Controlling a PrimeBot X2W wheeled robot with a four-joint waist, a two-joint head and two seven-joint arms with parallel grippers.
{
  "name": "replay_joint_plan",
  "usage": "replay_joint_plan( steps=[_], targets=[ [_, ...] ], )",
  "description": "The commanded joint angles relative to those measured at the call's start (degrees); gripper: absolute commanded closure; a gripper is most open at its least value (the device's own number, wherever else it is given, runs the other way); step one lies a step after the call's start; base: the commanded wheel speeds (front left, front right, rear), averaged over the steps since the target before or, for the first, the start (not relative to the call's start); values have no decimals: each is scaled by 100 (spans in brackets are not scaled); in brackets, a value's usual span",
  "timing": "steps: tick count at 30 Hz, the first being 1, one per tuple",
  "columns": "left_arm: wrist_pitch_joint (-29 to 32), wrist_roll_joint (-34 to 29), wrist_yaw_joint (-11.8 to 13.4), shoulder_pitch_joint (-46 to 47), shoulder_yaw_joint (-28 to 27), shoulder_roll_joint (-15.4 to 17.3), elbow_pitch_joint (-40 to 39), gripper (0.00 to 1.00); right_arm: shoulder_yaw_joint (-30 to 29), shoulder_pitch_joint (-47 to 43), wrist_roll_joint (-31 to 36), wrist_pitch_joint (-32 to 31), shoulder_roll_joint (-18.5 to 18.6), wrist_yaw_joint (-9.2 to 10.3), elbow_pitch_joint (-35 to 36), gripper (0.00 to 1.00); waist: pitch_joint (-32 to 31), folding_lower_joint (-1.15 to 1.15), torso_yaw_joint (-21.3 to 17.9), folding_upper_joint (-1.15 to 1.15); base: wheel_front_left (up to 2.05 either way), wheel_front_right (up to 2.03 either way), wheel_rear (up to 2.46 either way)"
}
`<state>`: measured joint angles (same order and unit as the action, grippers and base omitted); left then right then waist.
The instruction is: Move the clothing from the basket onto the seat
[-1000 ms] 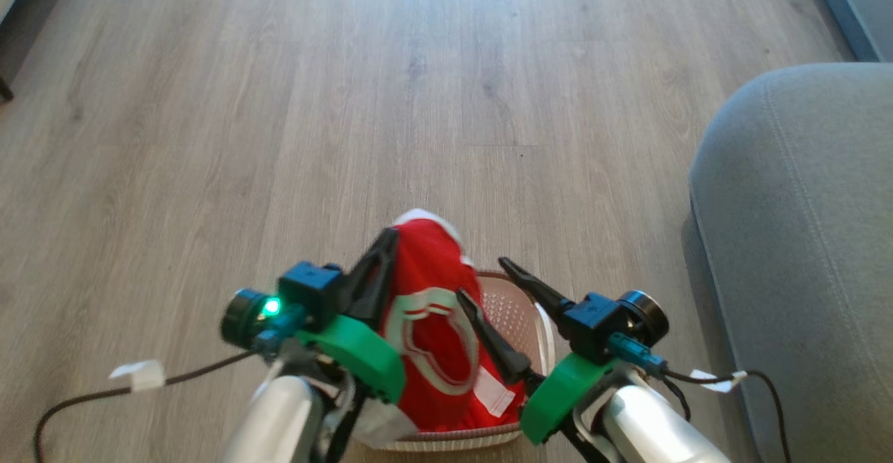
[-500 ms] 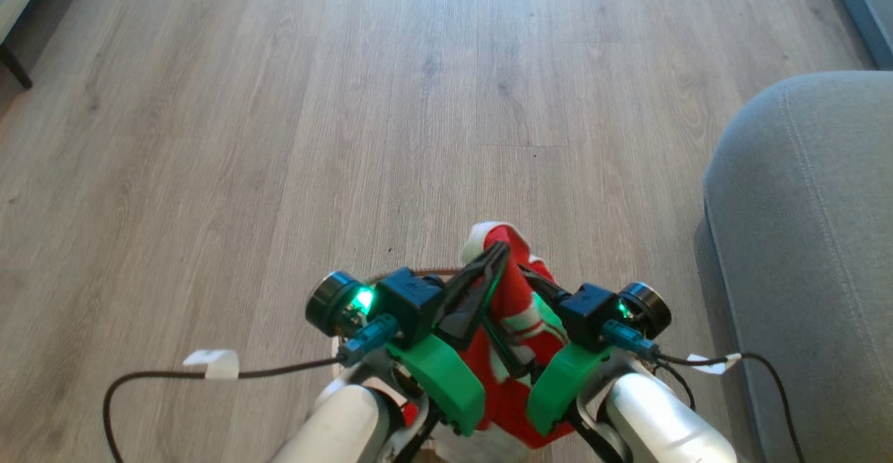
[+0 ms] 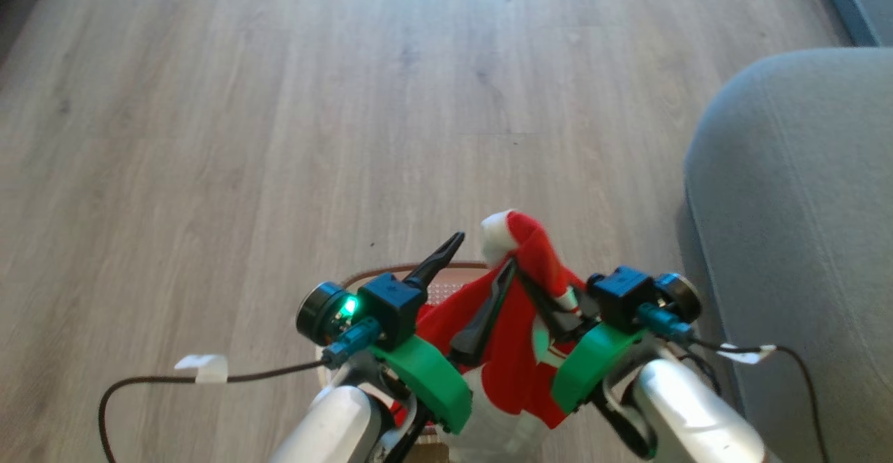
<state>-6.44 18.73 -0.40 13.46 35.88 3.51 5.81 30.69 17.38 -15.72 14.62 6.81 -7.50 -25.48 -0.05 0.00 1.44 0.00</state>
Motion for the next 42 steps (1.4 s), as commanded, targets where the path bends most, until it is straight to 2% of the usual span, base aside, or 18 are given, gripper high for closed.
replay_joint_plan(
  steps=[1, 7, 15, 21, 29, 34, 38, 39, 42],
  targets=[
    [-103, 48, -24, 243, -220, -7, -85, 0, -19, 288, -18, 38, 33, 1, 228, 100, 32, 0, -177, 0, 0, 0, 0],
    [-540, 102, -140, 321, -156, -23, 495, 0, -385, 371, 35, 38, 264, 1, 447, 100, 102, 0, -842, 0, 0, 0, 0],
    [-805, 159, -176, 567, 181, -57, 887, 0, -913, 469, 117, 38, 650, 1, 796, 100, 332, 0, -1852, 0, 0, 0, 0],
    [-844, 315, -127, 781, 468, -61, 921, 0, -1335, 382, 144, 38, 853, 1, 958, 100, 530, 0, -2160, 0, 0, 0, 0],
    [-854, 327, -39, 957, 777, -62, 908, 0, -1798, 162, 173, 38, 925, 1, 1162, 100, 788, 0, -2279, 0, 0, 0, 0],
    [-854, 195, -57, 1151, 805, -63, 947, 0, -2022, 183, 173, 38, 859, 1, 1380, 100, 1191, 0, -2219, 0, 0, 0, 0],
    [-855, 5, -127, 1550, 789, -45, 1023, 0, -2278, 378, 172, 38, 766, 1, 1597, 100, 1831, 0, -2105, 0, 0, 0, 0],
    [-855, -98, -157, 1810, 775, -23, 1040, 0, -2398, 532, 180, 38, 692, 1, 1691, 100, 2202, 0, -2047, 0, 0, 0, 0],
    [-826, -241, -208, 2197, 781, 18, 1025, 0, -2518, 841, 210, 38, 605, 1, 1799, 100, 2741, 0, -1980, 0, 0, 0, 0]
  ],
)
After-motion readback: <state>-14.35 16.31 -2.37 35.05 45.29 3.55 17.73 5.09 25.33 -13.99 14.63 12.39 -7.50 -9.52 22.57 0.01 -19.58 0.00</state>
